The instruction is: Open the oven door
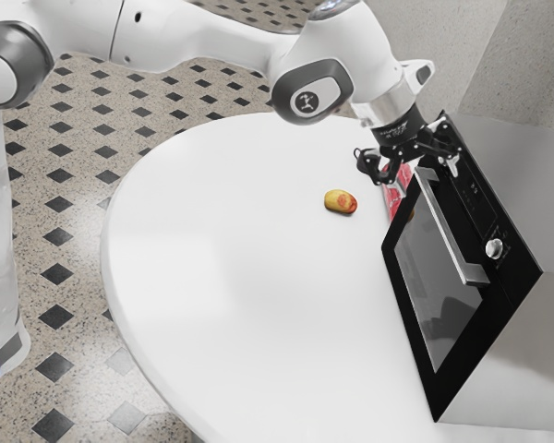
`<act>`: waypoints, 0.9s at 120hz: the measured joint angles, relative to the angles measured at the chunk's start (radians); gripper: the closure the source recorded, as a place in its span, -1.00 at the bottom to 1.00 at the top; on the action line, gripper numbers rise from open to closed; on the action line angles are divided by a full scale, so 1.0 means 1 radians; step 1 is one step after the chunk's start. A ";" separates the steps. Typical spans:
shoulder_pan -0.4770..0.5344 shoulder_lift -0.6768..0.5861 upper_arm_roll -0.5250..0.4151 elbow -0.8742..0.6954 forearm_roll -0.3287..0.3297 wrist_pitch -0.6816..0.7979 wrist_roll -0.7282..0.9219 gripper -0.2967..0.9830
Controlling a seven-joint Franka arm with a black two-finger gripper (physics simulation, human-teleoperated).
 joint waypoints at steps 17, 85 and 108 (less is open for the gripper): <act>0.004 0.004 0.000 -0.004 -0.006 0.001 -0.021 -0.48; 0.008 0.010 0.001 -0.062 -0.015 0.003 -0.075 -0.44; 0.005 0.024 0.002 -0.071 -0.026 0.003 -0.085 -0.43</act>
